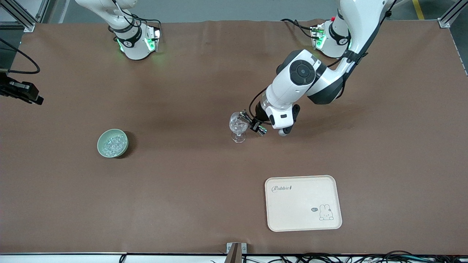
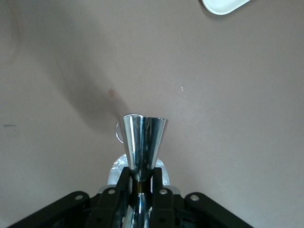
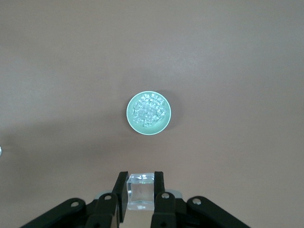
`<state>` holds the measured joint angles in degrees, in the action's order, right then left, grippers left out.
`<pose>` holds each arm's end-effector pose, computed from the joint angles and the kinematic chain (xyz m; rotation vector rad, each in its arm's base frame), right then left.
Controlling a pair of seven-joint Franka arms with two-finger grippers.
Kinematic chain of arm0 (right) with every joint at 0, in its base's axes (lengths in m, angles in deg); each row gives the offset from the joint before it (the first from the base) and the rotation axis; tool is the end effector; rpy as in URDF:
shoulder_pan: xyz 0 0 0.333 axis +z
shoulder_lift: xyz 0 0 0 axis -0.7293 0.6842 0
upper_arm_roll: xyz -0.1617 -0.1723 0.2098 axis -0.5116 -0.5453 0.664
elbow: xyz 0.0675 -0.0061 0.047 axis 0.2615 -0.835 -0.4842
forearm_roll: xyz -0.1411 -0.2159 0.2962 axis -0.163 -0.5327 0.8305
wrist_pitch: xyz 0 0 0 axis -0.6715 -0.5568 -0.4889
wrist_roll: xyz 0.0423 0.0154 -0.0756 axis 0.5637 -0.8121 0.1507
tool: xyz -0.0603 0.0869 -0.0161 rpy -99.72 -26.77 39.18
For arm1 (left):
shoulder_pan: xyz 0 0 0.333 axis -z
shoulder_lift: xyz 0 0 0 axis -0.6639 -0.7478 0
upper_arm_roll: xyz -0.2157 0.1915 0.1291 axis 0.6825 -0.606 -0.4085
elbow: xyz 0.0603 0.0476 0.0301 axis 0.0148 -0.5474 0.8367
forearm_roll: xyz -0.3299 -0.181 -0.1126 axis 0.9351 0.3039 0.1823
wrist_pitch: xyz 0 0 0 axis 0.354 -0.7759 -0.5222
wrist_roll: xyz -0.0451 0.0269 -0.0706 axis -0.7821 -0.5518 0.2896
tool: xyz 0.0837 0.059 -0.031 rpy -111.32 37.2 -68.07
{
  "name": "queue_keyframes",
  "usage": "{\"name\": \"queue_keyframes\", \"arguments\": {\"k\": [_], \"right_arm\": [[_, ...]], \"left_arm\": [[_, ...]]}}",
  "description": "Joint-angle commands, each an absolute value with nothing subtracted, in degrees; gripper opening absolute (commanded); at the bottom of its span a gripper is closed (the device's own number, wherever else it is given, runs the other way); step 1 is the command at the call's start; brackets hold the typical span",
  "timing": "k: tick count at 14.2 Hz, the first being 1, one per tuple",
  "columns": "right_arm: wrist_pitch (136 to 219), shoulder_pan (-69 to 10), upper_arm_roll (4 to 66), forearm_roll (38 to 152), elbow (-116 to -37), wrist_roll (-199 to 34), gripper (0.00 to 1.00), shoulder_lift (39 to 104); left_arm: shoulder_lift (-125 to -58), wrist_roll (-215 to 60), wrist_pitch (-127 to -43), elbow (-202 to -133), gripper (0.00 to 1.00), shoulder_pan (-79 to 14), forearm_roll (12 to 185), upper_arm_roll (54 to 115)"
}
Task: Pour wine and add ice with both arms
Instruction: 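Raise the jigger with the left gripper while the right gripper lifts ice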
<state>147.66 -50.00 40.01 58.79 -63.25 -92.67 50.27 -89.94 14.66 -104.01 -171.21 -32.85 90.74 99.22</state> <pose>0.5559 -0.0330 0.6359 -3.1237 0.2375 0.0546 0.5169 -0.4121 0.3660 2.4529 1.4581 -0.2093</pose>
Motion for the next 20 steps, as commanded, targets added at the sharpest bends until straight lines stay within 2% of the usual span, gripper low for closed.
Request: {"name": "queue_keyframes", "arguments": {"k": [1, 4, 7, 10, 13, 15, 17, 20], "right_arm": [[148.28, -50.25, 40.36, 59.49, -64.90, -93.62, 0.00, 48.92], [148.20, -50.17, 40.36, 59.49, -64.81, -93.62, 0.00, 48.92], [146.45, -49.55, 40.71, 59.49, -64.72, -93.88, 0.00, 48.83], [145.12, -42.63, 40.71, 59.49, -64.72, -99.57, 0.00, 48.83], [147.65, -31.75, 40.62, 59.31, -63.85, -110.99, 0.00, 49.01], [149.24, -26.45, 40.62, 59.31, -62.89, -115.66, 0.00, 51.10], [152.04, -21.19, 40.62, 60.01, -58.34, -124.33, 0.00, 56.71], [155.22, -15.64, 40.62, 60.45, -51.30, -131.22, 0.00, 65.59]], "left_arm": [[-90.15, 14.55, -102.02, -169.65, 0.01, -33.95, 93.79, 99.58], [-89.01, 3.25, -102.01, -169.99, 0.01, -35.09, 109.76, 98.88], [-86.38, -6.87, -102.01, -171.92, 0.01, -35.27, 126.02, 95.03], [-81.99, -16.19, -102.01, -176.39, 0.01, -35.27, 141.75, 89.67], [-77.94, -28.92, -100.27, -183.59, 0.01, -35.27, 157.41, 83.08], [-76.79, -32.29, -94.31, -187.29, 0.01, -35.27, 161.92, 75.90], [-77.57, -35.27, -83.53, -187.75, 0.01, -35.27, 162.55, 66.41], [-83.79, -47.10, -65.78, -187.23, 0.01, -35.36, 162.81, 49.98]]}}
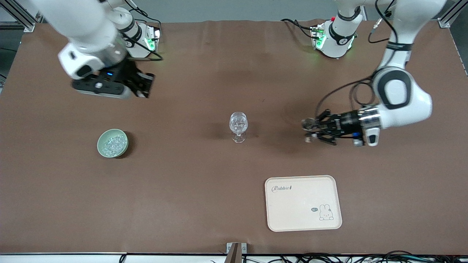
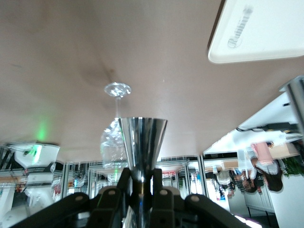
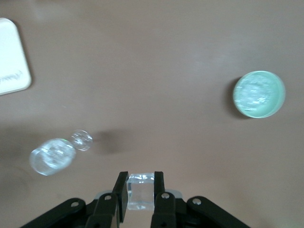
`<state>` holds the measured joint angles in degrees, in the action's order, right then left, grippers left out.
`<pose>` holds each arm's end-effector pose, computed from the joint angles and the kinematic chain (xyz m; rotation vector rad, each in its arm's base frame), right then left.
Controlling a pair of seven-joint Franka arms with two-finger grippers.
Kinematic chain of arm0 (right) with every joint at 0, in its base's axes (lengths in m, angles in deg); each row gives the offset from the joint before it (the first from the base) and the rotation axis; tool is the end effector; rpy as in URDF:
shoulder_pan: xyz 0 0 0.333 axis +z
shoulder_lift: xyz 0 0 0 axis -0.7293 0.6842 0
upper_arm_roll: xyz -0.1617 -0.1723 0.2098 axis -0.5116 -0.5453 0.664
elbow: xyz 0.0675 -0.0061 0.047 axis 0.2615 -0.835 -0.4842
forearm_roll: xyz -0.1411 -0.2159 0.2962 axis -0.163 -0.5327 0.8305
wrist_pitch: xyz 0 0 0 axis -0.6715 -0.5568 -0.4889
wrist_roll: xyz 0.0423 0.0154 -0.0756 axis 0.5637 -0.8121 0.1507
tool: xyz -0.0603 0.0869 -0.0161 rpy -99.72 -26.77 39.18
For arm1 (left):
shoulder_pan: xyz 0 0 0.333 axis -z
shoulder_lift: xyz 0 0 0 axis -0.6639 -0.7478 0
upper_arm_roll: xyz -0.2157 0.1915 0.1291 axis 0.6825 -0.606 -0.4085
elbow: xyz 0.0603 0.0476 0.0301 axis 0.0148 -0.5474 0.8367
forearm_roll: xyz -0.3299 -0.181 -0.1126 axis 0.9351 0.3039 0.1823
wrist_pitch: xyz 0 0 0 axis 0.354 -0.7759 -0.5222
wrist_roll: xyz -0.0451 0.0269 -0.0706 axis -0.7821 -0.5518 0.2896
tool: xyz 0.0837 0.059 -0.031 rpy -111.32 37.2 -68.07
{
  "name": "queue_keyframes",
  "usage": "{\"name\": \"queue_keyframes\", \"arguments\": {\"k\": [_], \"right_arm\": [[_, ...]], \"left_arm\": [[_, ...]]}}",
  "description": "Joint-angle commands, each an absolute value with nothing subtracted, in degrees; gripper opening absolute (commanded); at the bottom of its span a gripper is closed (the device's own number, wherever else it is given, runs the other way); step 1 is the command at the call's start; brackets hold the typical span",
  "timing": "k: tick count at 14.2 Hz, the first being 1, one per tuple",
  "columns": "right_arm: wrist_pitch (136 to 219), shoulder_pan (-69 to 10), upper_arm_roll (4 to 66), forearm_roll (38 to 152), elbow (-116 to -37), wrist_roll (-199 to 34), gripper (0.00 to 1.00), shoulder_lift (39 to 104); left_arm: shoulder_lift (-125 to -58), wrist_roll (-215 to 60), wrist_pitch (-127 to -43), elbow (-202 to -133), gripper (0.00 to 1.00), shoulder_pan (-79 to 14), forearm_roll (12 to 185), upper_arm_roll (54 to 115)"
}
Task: Pour wine and add ice with both arms
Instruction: 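Bring the right gripper's ice over the glass while the left gripper reaches the tray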
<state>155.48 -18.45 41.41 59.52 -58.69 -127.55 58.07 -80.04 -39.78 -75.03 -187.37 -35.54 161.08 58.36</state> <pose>0.5324 0.3019 0.6059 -3.0815 0.2891 -0.0355 0.5601 -0.0541 0.3140 1.5714 1.4909 -0.8771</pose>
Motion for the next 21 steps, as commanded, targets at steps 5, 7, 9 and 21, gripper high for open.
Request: {"name": "queue_keyframes", "arguments": {"k": [5, 7, 9, 21], "right_arm": [[165.24, -9.40, 40.62, 60.54, -49.34, -135.63, 0.00, 73.95], [167.08, -7.28, 40.54, 60.46, -49.34, -135.98, 0.00, 76.68], [168.14, -5.70, 40.54, 60.46, -49.34, -136.07, 0.01, 78.79], [173.42, -0.42, 40.54, 60.54, -49.34, -142.49, 0.01, 84.43]], "left_arm": [[-98.48, -59.90, -46.57, -181.17, 0.01, -35.71, 165.09, 35.96], [-101.03, -57.80, -46.38, -178.36, 0.01, -35.19, 171.64, 36.04], [-106.21, -54.47, -46.55, -173.19, 0.01, -34.40, 181.75, 37.52], [-114.05, -44.25, -83.19, -161.83, 0.01, -34.22, 205.88, 57.65]]}}
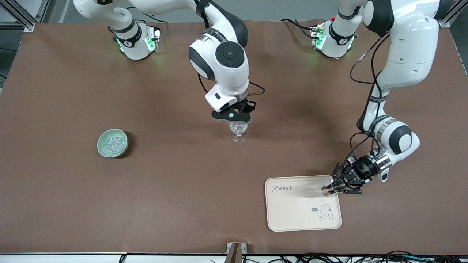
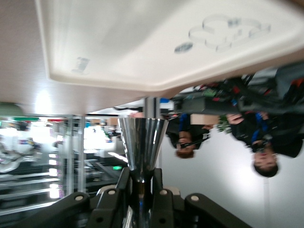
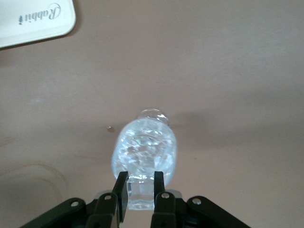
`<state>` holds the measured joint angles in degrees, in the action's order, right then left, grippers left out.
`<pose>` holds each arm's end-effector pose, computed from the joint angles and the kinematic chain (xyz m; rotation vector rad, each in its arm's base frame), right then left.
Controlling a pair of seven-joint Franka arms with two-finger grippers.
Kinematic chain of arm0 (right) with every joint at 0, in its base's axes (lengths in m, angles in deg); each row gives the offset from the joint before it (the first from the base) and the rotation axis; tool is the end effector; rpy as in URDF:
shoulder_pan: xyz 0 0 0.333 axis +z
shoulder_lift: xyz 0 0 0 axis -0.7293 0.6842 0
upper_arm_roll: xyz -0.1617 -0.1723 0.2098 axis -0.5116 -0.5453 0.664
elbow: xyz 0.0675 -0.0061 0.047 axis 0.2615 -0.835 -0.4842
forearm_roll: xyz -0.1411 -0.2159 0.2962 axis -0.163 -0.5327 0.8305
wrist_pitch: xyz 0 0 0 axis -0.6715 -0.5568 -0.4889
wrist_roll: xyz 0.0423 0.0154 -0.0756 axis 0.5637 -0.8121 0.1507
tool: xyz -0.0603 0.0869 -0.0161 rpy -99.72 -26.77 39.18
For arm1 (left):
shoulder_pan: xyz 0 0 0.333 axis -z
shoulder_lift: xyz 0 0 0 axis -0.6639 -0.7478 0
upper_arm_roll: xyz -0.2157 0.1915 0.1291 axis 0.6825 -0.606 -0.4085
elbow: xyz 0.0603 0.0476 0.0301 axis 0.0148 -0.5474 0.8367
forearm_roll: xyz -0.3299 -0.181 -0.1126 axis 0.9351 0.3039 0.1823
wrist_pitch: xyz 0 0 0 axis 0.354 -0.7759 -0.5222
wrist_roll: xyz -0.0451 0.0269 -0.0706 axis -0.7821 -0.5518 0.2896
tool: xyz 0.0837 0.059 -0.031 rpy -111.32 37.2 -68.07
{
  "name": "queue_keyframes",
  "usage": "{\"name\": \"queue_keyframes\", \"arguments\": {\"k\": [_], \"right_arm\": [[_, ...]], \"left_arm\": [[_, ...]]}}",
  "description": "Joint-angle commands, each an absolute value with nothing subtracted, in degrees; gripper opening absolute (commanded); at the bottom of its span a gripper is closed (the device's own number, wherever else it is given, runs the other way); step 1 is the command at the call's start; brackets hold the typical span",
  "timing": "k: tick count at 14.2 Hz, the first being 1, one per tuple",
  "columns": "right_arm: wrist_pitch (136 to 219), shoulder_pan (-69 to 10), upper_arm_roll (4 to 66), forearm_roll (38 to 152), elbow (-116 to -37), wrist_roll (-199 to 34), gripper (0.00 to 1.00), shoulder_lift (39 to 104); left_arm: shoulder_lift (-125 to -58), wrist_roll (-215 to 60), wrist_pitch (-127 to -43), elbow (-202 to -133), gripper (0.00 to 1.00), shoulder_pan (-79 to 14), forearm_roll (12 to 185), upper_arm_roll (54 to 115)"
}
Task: Pour wine and add ice with both arms
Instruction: 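Lower the jigger onto the white tray with the left gripper and release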
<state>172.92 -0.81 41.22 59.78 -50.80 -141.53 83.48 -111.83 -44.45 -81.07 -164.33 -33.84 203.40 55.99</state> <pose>0.5010 0.5341 0.3998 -3.0791 0.2115 -0.0032 0.6796 -0.0406 0.1559 0.8618 1.6082 -0.7322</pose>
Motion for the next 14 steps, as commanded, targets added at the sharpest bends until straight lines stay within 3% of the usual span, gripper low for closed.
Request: {"name": "queue_keyframes", "arguments": {"k": [1, 5, 6, 7, 8, 9, 14], "right_arm": [[173.42, -0.42, 40.45, 60.46, -49.34, -142.49, 0.01, 84.34], [173.07, -0.68, 40.45, 59.93, -49.52, -142.31, 0.02, 84.34], [172.98, -0.60, 40.36, 59.84, -49.52, -142.22, 0.02, 84.34], [172.89, -0.42, 40.36, 59.75, -49.61, -142.31, 0.03, 84.34], [172.80, -0.33, 40.36, 59.75, -49.61, -142.22, 0.03, 84.34], [172.72, -0.33, 40.36, 59.67, -49.78, -142.22, 0.03, 84.25], [171.93, 0.28, 40.36, 57.47, -50.13, -142.40, 0.08, 84.34]], "left_arm": [[-115.10, -44.43, -83.29, -161.13, 0.01, -34.22, 206.14, 57.75], [-116.60, -47.31, -84.17, -161.03, 0.06, -34.04, 209.29, 59.23], [-116.69, -49.16, -84.17, -161.12, 0.09, -34.13, 209.83, 59.59], [-116.78, -50.74, -84.17, -161.12, 0.18, -34.22, 210.01, 59.59], [-116.78, -51.28, -84.09, -161.21, 0.65, -34.31, 209.92, 59.59], [-116.60, -51.29, -84.08, -161.38, 0.96, -34.39, 209.75, 59.59], [-115.20, -50.84, -83.21, -163.22, 1.00, -35.45, 205.82, 59.25]]}}
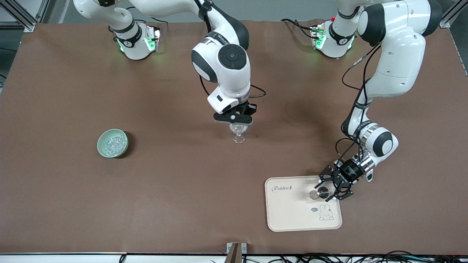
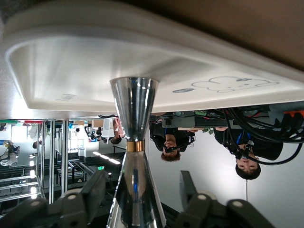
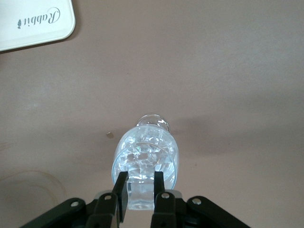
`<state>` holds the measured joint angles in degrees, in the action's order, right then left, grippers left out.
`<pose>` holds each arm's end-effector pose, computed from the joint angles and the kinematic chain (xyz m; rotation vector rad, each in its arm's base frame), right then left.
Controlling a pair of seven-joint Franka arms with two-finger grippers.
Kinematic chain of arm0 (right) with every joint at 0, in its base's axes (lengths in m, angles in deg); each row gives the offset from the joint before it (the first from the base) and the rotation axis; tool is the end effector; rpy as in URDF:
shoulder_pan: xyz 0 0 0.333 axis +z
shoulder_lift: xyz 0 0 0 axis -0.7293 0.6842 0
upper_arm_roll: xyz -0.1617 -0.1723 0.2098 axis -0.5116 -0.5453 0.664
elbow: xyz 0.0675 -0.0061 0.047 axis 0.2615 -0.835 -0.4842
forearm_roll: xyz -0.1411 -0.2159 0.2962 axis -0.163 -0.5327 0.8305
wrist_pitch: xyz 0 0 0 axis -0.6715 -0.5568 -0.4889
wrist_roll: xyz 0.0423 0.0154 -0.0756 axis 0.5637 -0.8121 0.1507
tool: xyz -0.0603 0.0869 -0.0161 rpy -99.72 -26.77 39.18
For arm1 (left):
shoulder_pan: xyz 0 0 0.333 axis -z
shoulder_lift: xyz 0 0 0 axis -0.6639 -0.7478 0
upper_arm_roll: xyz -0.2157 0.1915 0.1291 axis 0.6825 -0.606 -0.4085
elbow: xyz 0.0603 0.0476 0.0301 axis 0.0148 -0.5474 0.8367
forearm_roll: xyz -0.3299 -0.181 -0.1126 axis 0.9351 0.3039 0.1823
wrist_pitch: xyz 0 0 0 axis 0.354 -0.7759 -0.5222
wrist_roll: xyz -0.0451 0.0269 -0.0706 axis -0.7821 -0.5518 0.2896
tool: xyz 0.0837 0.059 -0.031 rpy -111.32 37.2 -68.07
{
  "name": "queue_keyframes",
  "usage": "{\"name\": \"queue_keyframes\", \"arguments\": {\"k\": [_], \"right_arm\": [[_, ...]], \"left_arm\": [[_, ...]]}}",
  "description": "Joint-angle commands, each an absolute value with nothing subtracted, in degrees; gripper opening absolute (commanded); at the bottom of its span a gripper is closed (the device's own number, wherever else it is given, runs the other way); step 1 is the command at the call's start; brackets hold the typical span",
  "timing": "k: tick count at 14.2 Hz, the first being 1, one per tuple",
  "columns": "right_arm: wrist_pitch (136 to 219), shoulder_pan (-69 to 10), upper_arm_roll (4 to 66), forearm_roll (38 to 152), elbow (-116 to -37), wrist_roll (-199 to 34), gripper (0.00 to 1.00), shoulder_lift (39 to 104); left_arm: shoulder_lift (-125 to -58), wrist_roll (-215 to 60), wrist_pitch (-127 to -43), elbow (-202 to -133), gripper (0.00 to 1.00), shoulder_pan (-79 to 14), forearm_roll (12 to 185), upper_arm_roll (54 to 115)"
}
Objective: Pour wine and add ice with both arms
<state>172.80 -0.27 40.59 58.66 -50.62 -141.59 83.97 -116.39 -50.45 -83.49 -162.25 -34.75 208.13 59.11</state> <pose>0.5020 0.5342 0.3948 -3.1011 0.2037 -0.0253 0.6779 -0.0555 0.1144 0.8348 1.6016 -0.6785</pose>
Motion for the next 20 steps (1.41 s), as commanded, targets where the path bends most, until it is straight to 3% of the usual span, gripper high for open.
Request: {"name": "queue_keyframes", "arguments": {"k": [1, 3, 6, 7, 9, 10, 13, 17, 19, 20], "right_arm": [[171.92, 0.37, 40.36, 57.47, -50.13, -142.40, 0.09, 84.34], [171.92, 0.37, 40.27, 57.38, -50.13, -142.48, 0.11, 84.34], [171.75, 0.28, 40.36, 57.38, -50.13, -142.48, 0.17, 84.25], [171.75, 0.28, 40.36, 57.38, -50.13, -142.49, 0.31, 84.34], [171.75, 0.37, 40.27, 57.29, -50.13, -142.57, 0.90, 84.25], [171.66, 0.37, 40.27, 57.29, -50.13, -142.66, 1.00, 84.25], [171.66, 0.28, 40.27, 57.20, -50.05, -142.57, 1.00, 84.25], [170.62, -0.33, 40.01, 57.12, -49.96, -142.40, 1.00, 83.47], [170.17, -1.55, 39.22, 52.05, -50.05, -142.05, 1.00, 79.97], [170.08, -2.69, 39.04, 50.45, -50.05, -141.96, 1.00, 78.56]], "left_arm": [[-114.32, -50.67, -82.86, -163.14, 1.00, -36.14, 199.44, 58.98], [-113.61, -50.76, -81.63, -163.05, 1.00, -37.73, 192.45, 58.89], [-113.44, -50.50, -72.52, -162.18, 1.00, -38.52, 185.87, 53.82], [-113.52, -50.84, -68.13, -160.17, 1.00, -38.35, 179.83, 50.66], [-113.61, -51.37, -59.78, -154.12, 1.00, -39.05, 165.43, 45.99], [-113.70, -51.90, -56.08, -149.74, 1.00, -40.01, 159.62, 44.41], [-112.57, -55.41, -53.67, -140.49, 1.00, -39.32, 144.05, 43.42], [-106.68, -57.70, -57.09, -137.66, 1.00, -37.91, 141.10, 44.82], [-105.00, -56.66, -65.50, -137.65, 1.00, -37.73, 141.36, 48.50], [-102.65, -56.65, -65.89, -137.74, 1.00, -38.08, 141.45, 49.56]]}}
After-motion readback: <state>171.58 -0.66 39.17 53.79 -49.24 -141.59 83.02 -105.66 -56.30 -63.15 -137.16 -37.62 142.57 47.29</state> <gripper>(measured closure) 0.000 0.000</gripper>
